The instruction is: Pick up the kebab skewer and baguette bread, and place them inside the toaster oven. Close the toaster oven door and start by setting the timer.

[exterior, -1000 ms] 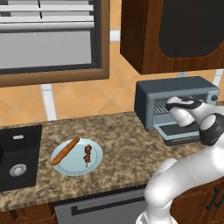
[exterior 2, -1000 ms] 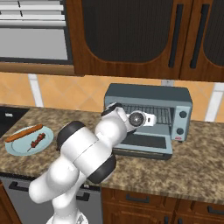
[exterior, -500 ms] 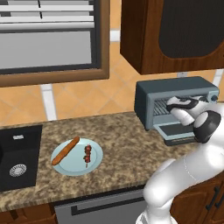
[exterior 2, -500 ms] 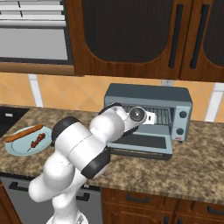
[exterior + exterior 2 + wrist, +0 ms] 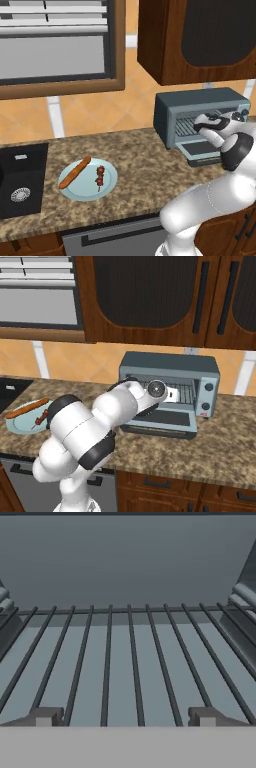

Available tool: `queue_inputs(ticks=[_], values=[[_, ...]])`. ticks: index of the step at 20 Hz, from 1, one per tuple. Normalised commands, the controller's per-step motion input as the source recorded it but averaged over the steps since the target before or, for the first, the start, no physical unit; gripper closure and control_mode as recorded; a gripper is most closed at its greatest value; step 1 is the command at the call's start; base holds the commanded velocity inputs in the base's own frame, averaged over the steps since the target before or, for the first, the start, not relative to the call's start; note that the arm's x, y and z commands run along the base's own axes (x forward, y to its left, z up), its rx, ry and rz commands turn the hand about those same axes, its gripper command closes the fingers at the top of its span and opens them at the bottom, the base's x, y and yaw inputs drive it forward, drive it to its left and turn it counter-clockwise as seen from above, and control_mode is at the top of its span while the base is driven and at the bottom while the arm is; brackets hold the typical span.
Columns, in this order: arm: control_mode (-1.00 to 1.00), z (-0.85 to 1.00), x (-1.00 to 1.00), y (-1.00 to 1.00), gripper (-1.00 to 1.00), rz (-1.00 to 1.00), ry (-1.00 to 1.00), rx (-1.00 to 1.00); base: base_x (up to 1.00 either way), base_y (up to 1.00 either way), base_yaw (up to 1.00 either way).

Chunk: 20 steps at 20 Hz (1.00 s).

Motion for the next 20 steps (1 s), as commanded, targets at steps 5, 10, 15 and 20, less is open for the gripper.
queue_inputs(ticks=[5, 10, 15, 20], values=[[-1.00, -1.00, -0.75, 0.00, -1.00, 0.00, 0.11, 0.00, 0.00, 0.00, 0.00], [-1.00, -0.97, -0.75, 0.00, -1.00, 0.00, 0.14, 0.00, 0.00, 0.00, 0.00], [-1.00, -0.92, -0.70, 0.00, -1.00, 0.02, 0.17, 0.00, 0.00, 0.00, 0.00], [-1.00, -0.94, -0.68, 0.00, -1.00, 0.03, 0.18, 0.00, 0.00, 0.00, 0.00]])
